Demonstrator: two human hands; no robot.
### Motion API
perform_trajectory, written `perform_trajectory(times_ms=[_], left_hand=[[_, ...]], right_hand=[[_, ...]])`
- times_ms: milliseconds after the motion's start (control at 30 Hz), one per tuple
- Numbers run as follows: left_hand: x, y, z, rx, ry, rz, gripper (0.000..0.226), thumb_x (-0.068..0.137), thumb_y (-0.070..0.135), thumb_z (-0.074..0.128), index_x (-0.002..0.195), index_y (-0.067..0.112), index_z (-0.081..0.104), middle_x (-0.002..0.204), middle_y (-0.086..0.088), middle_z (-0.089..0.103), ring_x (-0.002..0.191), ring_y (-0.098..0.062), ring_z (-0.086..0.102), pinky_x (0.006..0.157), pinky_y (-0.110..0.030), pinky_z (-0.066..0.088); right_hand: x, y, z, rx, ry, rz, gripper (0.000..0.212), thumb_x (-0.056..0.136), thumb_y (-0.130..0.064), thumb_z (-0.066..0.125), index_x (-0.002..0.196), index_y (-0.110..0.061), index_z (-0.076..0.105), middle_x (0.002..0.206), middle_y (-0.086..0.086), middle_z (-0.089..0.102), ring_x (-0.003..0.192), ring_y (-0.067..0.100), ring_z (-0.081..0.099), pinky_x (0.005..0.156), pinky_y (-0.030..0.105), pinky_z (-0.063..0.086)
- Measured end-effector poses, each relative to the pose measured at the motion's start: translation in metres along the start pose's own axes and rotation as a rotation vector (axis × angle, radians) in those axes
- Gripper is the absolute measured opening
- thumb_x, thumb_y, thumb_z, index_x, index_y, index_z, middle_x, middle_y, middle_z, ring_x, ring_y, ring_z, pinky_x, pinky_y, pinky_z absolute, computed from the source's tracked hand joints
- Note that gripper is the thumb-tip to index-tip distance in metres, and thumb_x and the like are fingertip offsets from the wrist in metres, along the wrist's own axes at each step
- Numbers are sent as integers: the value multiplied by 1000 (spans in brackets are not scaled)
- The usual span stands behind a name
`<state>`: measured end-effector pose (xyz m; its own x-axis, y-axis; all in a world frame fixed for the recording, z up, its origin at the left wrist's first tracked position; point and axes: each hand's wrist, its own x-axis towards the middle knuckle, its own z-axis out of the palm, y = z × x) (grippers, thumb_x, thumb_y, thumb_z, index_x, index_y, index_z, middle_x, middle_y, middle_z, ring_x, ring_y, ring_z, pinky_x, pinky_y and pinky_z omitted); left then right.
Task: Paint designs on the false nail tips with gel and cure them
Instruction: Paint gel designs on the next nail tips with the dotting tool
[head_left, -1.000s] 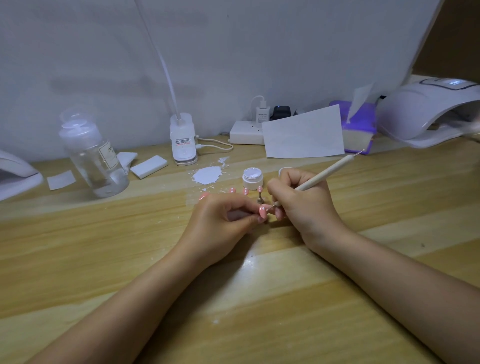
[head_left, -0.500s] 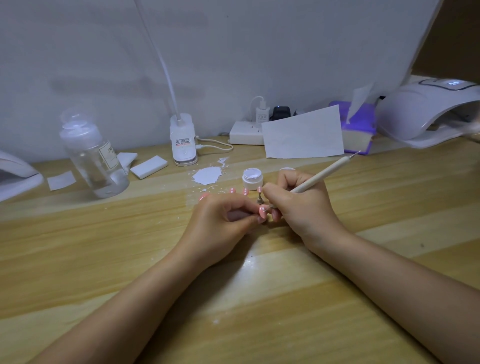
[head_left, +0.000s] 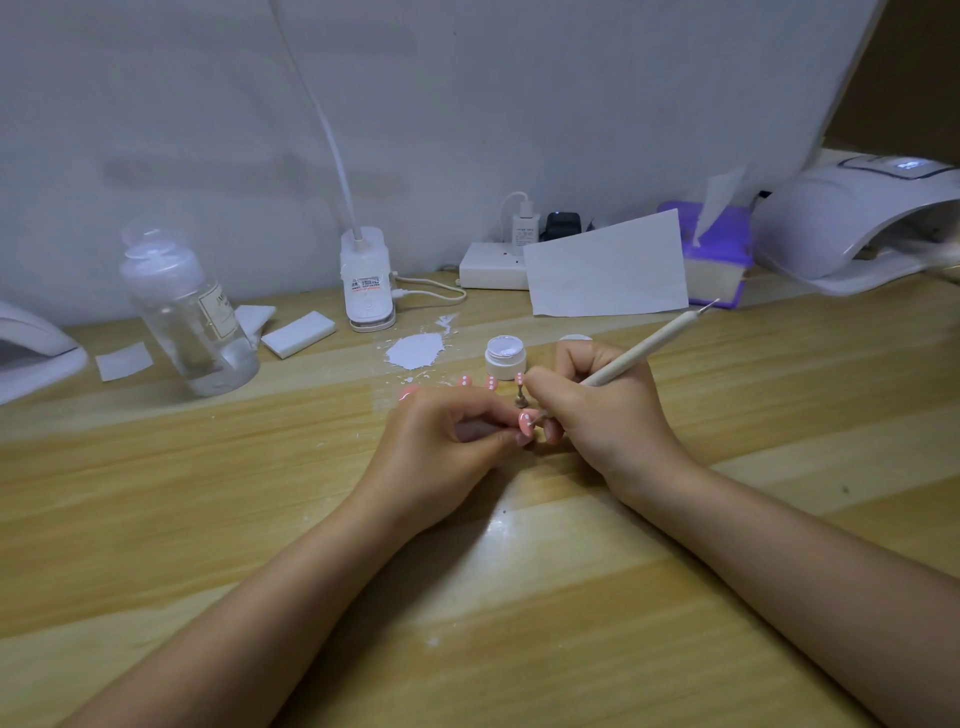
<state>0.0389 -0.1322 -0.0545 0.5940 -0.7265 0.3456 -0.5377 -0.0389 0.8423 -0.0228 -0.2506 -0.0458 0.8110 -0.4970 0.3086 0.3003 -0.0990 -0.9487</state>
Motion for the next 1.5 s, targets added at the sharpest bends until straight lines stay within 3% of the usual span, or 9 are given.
perform_trajectory(times_ms=[200,367,667,1000,1500], left_hand=[[0,1,1,8,-8,5,22,75,-9,66,76,13,69,53,23,61,59,18,53,73,5,35],[0,0,0,-5,-3,2,15,75,-7,67,79,7,71,69,13,66,63,15,56,72,1,39],[0,-1,1,14,-2,10,13,75,-7,67,78,4,71,68,14,65,58,17,53,73,6,34],[1,-1,0,34,3,-2,14,76,-5,68,78,8,72,58,23,62,58,16,53,69,-1,38],[1,-2,1,28,6,17,12,75,-6,68,78,4,72,67,14,66,59,17,54,72,4,35]], right_hand=[[0,0,0,-13,5,-2,44,74,13,51,42,-11,34,28,-4,39,27,1,44,36,9,33],[0,-1,0,-21,3,-1,43,74,13,51,42,-11,34,28,-5,39,27,1,43,36,9,32],[-1,-2,0,-3,11,7,42,75,13,51,43,-9,33,28,-5,38,26,1,42,34,9,31],[-1,-2,1,4,11,1,44,76,12,51,44,-10,32,27,-6,37,26,1,42,34,9,32],[-1,-1,1,0,6,-6,41,76,12,52,45,-9,34,28,-4,39,27,1,42,35,9,32]])
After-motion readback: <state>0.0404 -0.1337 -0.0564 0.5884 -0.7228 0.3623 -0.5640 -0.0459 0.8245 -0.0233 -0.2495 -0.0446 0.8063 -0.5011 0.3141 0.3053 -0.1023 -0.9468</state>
